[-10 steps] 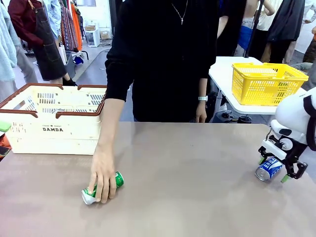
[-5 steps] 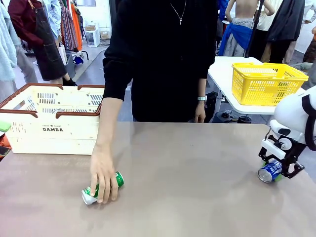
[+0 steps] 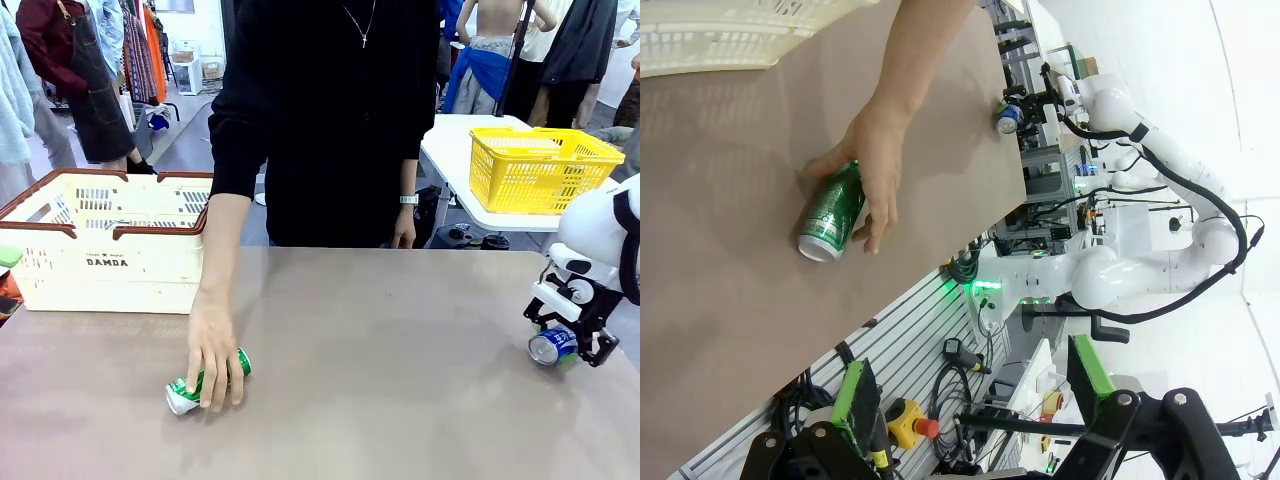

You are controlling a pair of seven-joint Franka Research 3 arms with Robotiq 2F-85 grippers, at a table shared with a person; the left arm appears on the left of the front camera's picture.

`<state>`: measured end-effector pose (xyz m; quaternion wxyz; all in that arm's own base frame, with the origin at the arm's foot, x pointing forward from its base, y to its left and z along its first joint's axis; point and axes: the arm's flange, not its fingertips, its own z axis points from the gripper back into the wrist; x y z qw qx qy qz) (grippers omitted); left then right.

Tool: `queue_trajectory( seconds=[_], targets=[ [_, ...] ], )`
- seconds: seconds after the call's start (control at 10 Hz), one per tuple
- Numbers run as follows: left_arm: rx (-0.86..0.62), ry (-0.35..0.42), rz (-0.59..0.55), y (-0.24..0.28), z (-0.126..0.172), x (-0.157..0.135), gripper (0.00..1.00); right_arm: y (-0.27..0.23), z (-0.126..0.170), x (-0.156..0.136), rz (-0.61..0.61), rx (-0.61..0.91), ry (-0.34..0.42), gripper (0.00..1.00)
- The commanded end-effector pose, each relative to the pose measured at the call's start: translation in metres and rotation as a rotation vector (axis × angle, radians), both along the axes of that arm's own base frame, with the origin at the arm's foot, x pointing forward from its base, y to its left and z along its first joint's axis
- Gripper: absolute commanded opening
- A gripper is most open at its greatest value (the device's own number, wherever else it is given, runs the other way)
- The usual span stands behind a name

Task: Place the drinks into the Shopping basket.
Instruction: Pick up one drink and place it into the Shopping basket.

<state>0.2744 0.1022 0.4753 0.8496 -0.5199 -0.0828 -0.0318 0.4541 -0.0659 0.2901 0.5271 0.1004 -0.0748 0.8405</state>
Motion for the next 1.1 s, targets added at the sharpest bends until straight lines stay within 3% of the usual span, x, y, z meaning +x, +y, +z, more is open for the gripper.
queue_trajectory(
  seconds=[0.0,0.2,0.3,0.4,0.5,0.7,0.8,0.9,1.0],
  targets=[
    [-0.019,-0.002,0.012,-0.003,0.0,-0.001,1.0,0.003,0.025,0.004,-0.135,0.016,0.008,0.0],
    [-0.019,-0.002,0.012,-0.003,0.0,-0.001,1.0,0.019,0.076,-0.008,-0.431,-0.067,0.082,0.0],
    [-0.019,-0.002,0.012,-0.003,0.0,-0.001,1.0,0.028,0.103,-0.019,-0.571,-0.092,0.161,0.0],
    [-0.019,-0.002,0.012,-0.003,0.0,-0.001,1.0,0.036,0.122,-0.032,-0.689,-0.12,0.302,0.0],
    [-0.019,-0.002,0.012,-0.003,0.0,-0.001,1.0,0.043,0.132,-0.041,-0.822,-0.113,0.344,0.0],
    [-0.019,-0.002,0.012,-0.003,0.0,-0.001,1.0,0.044,0.129,-0.039,-0.873,-0.044,0.348,0.0],
    [-0.019,-0.002,0.012,-0.003,0.0,-0.001,1.0,0.033,0.123,-0.03,-0.821,-0.036,0.268,0.0],
    [-0.019,-0.002,0.012,-0.003,0.0,-0.001,1.0,0.04,0.129,-0.053,-0.843,-0.123,0.347,0.0],
    [-0.019,-0.002,0.012,-0.003,0.0,-0.001,1.0,0.04,0.129,-0.053,-0.843,-0.123,0.347,0.0]
  ],
)
